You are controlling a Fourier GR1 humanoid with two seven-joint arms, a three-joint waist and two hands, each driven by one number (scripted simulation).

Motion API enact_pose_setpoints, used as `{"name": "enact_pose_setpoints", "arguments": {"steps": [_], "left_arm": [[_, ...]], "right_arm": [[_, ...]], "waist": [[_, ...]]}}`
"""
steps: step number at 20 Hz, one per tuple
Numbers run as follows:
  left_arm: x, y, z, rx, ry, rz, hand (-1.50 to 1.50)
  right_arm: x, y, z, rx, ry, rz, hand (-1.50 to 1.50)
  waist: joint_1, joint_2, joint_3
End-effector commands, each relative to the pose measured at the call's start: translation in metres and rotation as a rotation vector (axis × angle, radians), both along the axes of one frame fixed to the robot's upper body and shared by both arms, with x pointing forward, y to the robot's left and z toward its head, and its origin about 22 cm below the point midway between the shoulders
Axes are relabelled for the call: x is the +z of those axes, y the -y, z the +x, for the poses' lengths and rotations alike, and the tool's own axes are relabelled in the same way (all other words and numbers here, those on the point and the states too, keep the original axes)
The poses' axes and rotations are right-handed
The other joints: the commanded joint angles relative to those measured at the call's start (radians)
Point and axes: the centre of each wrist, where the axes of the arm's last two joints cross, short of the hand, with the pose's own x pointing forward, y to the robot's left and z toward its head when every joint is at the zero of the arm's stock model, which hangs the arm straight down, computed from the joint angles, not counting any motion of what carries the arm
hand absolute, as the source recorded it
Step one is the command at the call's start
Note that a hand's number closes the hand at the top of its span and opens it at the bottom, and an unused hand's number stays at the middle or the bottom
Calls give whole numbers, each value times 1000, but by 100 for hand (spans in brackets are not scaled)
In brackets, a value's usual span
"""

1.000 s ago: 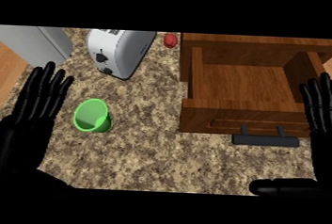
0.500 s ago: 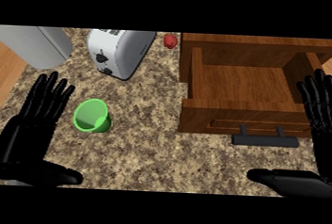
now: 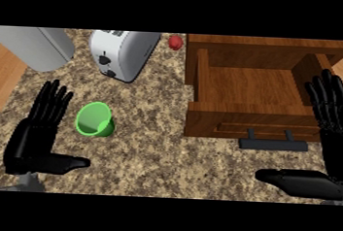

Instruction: Pick up the cup, place it into the drawer and close the drawer

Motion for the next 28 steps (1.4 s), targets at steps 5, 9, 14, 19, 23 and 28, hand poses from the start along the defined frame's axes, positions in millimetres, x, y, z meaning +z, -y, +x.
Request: {"name": "enact_pose_setpoints", "arguments": {"steps": [5, 9, 14, 19, 23, 28], "left_arm": [[-46, -27, 12, 106, -73, 87, -150], [-87, -34, 0, 111, -114, 102, -150], [-97, -44, 31, 142, -141, 96, -150], [-147, -62, -10, 138, -141, 46, -150], [-152, -72, 1, 162, -99, 53, -150], [-155, -56, 21, 163, -71, 45, -150]], "right_arm": [[2, 1, -14, 0, 14, -3, -150], [-5, 11, -15, 1, -23, 14, -150], [-26, -3, 6, 25, 5, -6, -150], [0, 12, 9, 17, 12, -5, -150], [9, 0, 6, 38, -6, 15, -150], [2, 10, 8, 37, -6, 4, -150]], "waist": [[-4, -1, 0], [-5, 0, 0], [-5, 2, 0], [-4, 1, -1], [-8, 2, -1], [-16, 5, -2]]}}
